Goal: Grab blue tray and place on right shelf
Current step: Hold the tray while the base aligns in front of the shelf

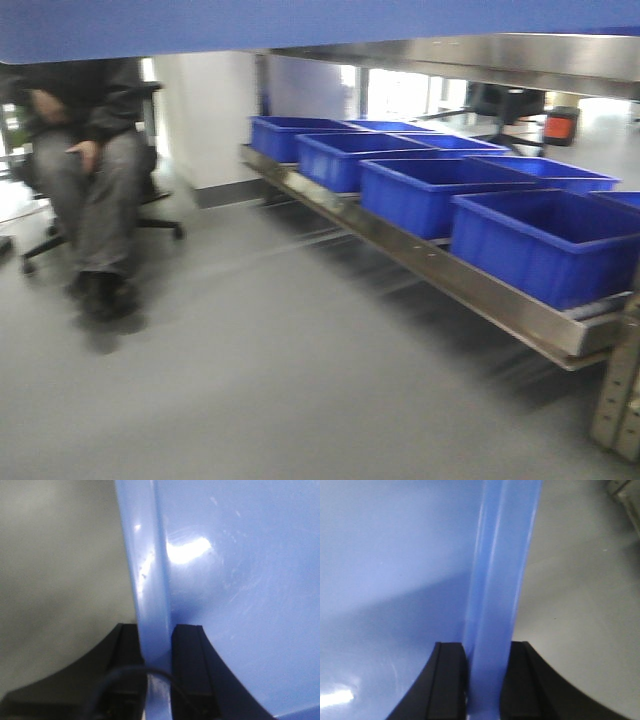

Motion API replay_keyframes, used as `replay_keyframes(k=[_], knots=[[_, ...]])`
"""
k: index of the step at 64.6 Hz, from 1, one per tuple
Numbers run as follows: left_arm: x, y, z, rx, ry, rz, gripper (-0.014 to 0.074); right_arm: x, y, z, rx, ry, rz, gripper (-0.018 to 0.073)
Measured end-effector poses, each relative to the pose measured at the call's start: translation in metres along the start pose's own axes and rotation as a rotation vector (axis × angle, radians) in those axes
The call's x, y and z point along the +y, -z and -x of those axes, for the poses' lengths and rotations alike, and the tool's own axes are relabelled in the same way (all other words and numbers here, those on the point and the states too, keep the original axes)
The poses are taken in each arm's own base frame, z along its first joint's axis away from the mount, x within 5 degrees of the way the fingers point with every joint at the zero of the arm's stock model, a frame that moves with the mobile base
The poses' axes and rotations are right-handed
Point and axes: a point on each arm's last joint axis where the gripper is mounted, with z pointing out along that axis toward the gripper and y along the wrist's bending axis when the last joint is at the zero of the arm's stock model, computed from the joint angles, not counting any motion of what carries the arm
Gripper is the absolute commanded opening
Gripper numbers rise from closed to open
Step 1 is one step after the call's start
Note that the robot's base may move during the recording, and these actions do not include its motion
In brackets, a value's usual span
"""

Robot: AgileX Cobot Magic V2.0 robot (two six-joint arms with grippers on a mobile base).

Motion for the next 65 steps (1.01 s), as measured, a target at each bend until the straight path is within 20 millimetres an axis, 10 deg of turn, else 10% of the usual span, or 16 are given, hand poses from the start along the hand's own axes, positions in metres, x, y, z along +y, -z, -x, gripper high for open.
replay_keyframes(k=[65], knots=[[0.0000,0.0000,0.0000,0.000,0.000,0.000,-0.0048,0.0000,0.0000,0.0000,0.000,0.000,0.000,0.0057]])
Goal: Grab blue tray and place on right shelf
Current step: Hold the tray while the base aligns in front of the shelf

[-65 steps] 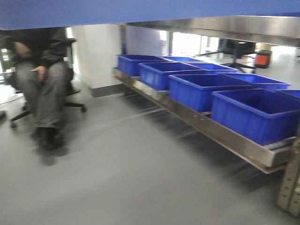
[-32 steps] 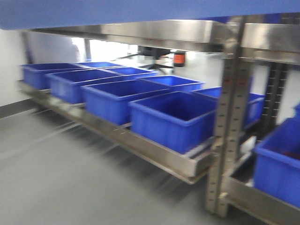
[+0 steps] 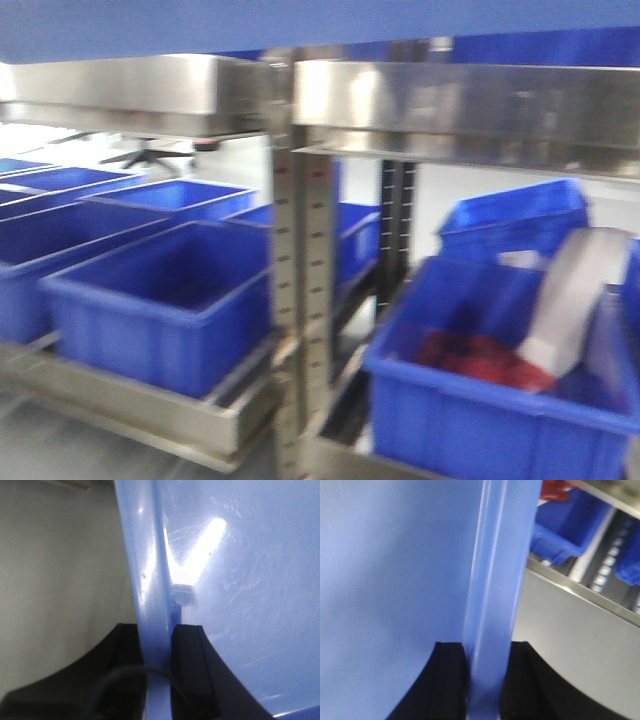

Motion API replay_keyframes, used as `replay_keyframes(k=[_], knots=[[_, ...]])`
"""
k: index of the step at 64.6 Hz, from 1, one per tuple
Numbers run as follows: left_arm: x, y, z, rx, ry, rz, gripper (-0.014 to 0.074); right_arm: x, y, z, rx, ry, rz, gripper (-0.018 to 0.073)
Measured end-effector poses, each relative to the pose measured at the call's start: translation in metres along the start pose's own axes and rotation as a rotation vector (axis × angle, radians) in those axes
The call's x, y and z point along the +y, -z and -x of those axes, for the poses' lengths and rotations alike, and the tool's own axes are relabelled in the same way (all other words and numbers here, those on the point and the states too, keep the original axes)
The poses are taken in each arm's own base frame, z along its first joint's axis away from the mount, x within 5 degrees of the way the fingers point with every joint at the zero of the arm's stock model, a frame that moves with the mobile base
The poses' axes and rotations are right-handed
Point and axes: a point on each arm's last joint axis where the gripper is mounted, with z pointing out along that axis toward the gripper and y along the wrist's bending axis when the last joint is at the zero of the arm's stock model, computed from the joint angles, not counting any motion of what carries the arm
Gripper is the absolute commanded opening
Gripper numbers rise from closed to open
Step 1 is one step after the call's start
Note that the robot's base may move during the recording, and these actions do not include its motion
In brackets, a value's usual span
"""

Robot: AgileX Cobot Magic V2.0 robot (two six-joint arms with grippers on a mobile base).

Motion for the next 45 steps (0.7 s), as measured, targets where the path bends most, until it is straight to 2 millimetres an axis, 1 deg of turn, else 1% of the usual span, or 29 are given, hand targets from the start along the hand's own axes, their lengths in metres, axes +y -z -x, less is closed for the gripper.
replay_keyframes(k=[45], knots=[[-0.0004,0.0000,0.0003,-0.003,0.001,-0.005,-0.0048,-0.0002,0.0000,0.0001,-0.001,0.001,-0.002,0.0057]])
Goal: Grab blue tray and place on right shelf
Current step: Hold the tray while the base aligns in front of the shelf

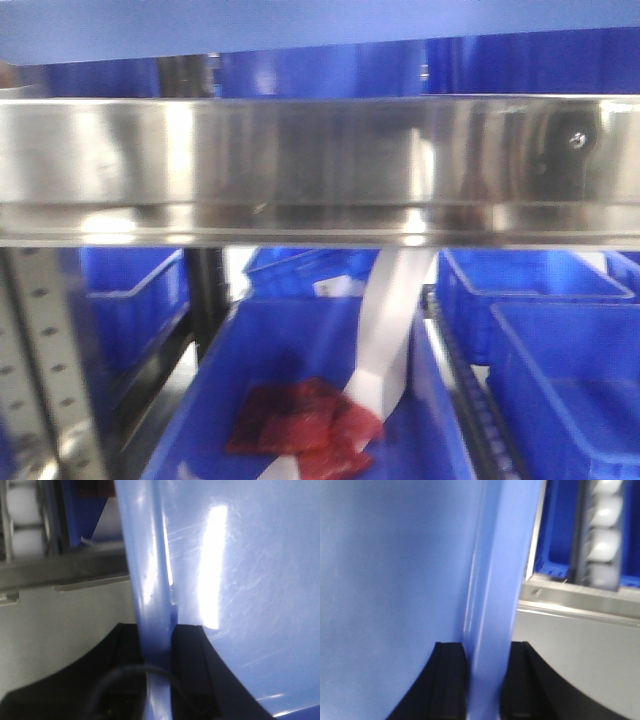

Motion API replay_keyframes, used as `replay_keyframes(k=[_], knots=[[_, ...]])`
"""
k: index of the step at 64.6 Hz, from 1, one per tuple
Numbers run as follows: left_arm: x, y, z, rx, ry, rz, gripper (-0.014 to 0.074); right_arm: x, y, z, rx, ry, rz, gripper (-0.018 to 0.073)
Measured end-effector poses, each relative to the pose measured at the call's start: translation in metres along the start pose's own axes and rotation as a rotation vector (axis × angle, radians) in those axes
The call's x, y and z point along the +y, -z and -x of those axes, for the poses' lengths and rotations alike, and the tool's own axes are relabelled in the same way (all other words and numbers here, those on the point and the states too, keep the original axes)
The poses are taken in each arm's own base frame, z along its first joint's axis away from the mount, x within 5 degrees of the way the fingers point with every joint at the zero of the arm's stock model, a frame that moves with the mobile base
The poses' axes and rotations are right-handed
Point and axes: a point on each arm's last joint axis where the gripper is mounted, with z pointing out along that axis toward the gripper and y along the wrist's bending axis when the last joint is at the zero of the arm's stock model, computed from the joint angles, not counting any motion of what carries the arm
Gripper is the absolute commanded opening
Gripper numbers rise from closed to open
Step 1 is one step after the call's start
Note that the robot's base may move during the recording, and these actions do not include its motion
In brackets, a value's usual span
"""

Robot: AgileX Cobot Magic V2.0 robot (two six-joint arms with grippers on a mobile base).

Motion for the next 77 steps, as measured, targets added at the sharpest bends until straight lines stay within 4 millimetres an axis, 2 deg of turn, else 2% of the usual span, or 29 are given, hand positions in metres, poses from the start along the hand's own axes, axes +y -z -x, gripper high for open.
replay_keyframes(k=[77], knots=[[0.0000,0.0000,0.0000,0.000,0.000,0.000,-0.0048,0.0000,0.0000,0.0000,0.000,0.000,0.000,0.0057]])
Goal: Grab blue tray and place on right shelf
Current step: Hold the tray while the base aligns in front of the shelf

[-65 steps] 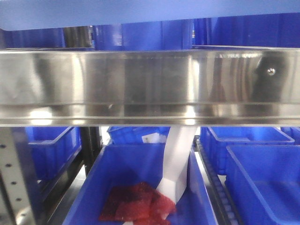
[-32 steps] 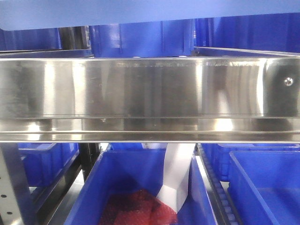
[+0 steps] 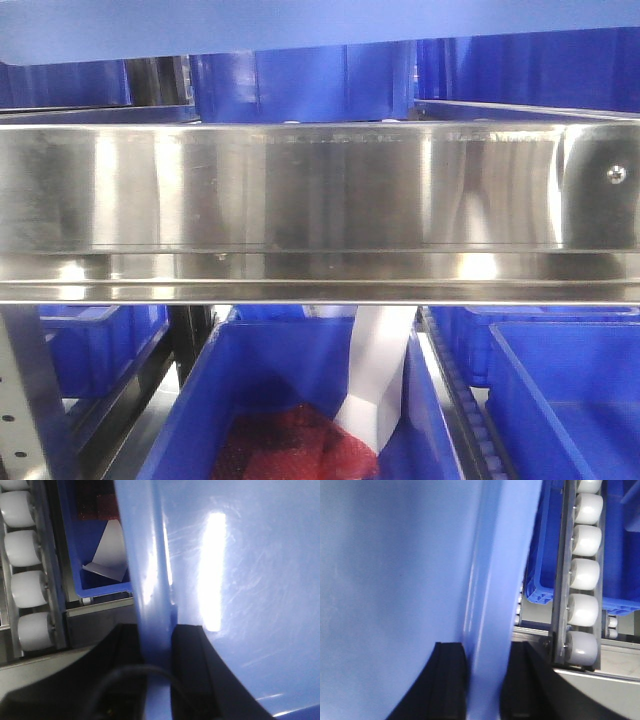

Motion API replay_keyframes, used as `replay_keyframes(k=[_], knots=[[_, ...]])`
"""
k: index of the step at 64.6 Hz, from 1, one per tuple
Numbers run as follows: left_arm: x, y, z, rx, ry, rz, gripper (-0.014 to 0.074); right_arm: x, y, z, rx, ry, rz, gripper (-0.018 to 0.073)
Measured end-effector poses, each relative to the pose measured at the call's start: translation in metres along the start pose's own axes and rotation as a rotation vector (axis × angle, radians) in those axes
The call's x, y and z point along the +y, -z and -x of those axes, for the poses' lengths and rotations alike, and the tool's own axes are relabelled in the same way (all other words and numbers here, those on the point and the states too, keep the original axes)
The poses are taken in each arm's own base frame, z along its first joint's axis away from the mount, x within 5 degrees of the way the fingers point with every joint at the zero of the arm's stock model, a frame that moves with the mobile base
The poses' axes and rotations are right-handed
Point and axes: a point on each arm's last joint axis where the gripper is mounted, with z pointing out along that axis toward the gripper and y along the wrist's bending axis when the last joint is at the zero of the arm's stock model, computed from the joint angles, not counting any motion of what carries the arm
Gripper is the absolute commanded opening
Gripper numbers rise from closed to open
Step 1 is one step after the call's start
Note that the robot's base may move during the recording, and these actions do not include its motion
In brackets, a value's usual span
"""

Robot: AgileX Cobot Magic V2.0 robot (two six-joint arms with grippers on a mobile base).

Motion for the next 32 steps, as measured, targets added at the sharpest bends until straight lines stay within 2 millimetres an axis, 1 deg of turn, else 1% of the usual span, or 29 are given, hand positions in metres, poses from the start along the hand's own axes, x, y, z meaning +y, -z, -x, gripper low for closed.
replay_keyframes(k=[32], knots=[[0.0000,0.0000,-0.0001,0.002,0.000,0.000,-0.0048,0.0000,0.0000,0.0000,0.000,0.000,0.000,0.0057]])
